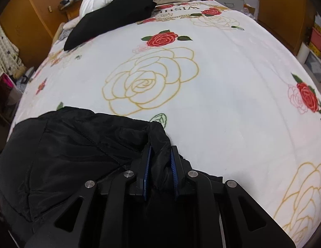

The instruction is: Fold large clothes

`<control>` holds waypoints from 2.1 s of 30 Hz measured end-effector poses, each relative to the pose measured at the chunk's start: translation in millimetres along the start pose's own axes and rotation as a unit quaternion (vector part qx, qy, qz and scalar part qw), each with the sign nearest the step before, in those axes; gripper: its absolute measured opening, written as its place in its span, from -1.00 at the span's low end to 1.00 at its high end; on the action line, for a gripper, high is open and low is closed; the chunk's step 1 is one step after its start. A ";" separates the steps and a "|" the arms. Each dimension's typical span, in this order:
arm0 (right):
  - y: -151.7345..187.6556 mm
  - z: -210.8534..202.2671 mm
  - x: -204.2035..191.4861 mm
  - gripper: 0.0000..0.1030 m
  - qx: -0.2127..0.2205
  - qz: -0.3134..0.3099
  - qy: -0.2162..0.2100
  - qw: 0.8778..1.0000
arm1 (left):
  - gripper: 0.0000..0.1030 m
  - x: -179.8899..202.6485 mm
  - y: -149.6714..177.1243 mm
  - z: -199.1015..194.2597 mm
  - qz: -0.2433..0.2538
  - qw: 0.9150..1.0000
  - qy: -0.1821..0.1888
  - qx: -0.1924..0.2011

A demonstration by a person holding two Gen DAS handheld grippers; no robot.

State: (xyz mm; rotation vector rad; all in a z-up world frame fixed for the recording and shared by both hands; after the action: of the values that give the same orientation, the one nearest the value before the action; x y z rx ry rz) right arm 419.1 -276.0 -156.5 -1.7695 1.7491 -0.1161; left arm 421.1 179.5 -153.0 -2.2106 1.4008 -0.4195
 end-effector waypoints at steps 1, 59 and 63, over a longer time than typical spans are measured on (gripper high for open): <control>-1.2 -2.8 -1.7 -0.64 0.000 -0.005 0.010 1.000 | -0.36 0.6 -2.1 -3.7 0.006 1.000 -0.004 0.000; 6.1 7.2 -82.3 -0.15 0.063 -0.092 -0.002 0.994 | -0.08 121.4 32.0 -41.8 0.173 0.982 0.044 0.066; -0.5 -32.7 -72.5 -0.15 0.107 -0.086 0.007 0.991 | -0.08 84.2 7.9 -73.4 0.146 0.982 0.048 0.108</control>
State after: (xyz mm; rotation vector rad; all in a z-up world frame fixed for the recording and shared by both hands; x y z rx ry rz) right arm 395.6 -221.2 -103.7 -1.7595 1.5294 -0.3756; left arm 414.6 83.2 -96.2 -1.8001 1.6174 -0.5487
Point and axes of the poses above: each gripper's, at about its wrist camera, not at the fingertips, and z roughly the way its jaws point, x to its right, y to its underside, the point moved 3 cm from there along z, roughly the way its jaws point, and after that the axes turned 15 degrees about -y, right-handed, at the moved point
